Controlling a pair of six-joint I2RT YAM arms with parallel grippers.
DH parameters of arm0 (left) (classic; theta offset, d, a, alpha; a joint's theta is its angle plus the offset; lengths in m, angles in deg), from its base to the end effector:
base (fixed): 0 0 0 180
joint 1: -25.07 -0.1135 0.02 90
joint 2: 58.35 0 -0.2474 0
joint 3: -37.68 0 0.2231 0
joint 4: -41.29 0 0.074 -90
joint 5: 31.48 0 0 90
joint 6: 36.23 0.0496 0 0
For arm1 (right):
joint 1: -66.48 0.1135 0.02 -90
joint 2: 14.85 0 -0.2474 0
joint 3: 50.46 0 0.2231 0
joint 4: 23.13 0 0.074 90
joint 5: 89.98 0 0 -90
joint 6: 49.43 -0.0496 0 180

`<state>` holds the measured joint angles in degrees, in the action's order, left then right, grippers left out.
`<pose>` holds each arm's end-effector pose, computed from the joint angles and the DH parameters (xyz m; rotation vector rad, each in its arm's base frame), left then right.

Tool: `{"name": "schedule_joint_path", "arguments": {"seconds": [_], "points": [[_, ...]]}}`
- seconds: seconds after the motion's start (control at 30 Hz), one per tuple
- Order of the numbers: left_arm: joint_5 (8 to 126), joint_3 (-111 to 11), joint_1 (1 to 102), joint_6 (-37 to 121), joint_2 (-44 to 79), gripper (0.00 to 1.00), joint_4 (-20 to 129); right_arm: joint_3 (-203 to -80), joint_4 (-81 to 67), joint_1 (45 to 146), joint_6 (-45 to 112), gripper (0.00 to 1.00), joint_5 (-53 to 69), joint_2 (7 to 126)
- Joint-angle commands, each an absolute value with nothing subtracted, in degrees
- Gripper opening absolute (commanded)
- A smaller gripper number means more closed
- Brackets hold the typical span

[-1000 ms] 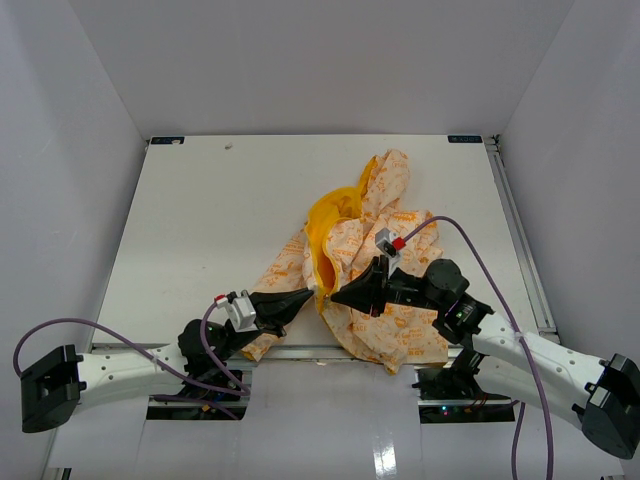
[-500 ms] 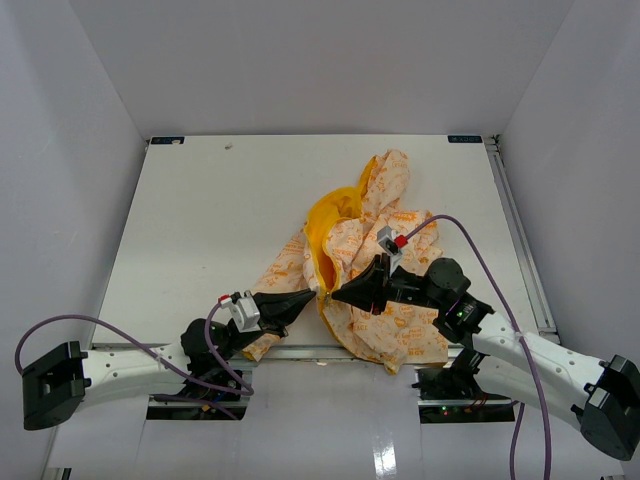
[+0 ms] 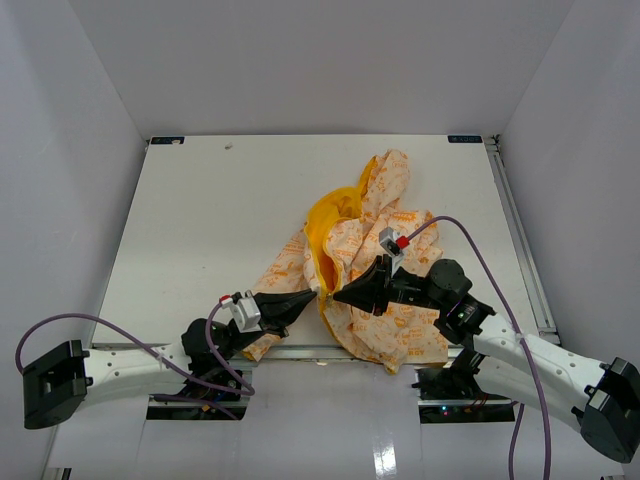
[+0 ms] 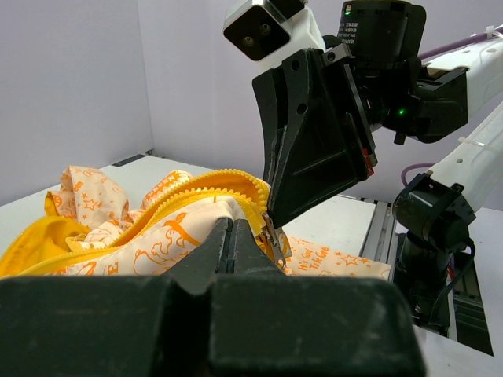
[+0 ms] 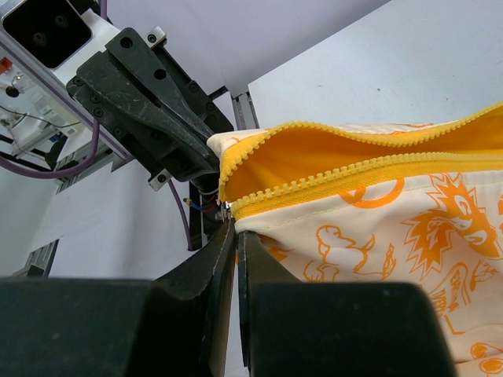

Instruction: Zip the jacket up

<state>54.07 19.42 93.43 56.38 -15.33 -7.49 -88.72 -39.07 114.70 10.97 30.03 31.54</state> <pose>0.0605 -0.1422 0.2391 0.6407 1.0229 -0.9681 0.1055 0.1553 0.2770 -0.7269 1.4648 1.4517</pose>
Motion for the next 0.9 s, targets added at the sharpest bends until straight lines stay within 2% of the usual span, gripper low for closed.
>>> {"name": "schedule_joint_path", "arguments": {"seconds": [0.0, 0.87], "points": [[55.0, 26.8, 93.4, 56.8, -15.1, 0.00, -9.7, -88.8, -42.5, 114.4, 10.8, 0.08, 31.0, 30.8], [54.8, 26.6, 93.4, 57.0, -14.1, 0.00, -9.9, -88.7, -43.4, 114.5, 10.2, 0.08, 32.3, 31.5]]}}
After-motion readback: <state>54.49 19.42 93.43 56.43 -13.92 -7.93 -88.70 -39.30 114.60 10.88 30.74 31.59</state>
